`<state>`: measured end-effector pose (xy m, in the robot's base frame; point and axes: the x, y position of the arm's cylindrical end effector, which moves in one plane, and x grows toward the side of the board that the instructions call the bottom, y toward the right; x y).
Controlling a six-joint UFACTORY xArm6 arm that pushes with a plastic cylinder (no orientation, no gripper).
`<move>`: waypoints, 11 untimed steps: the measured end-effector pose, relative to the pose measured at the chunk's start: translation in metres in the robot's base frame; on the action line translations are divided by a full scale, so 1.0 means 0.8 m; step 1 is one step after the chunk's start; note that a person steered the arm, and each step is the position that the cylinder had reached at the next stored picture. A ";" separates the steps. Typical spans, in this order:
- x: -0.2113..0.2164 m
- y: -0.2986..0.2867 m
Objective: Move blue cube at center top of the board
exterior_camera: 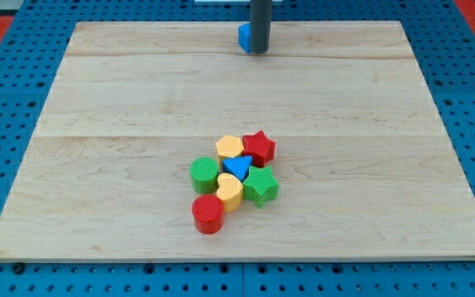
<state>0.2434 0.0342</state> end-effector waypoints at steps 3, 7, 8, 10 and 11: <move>-0.058 0.051; -0.010 0.045; -0.014 0.043; -0.002 -0.013; 0.028 -0.020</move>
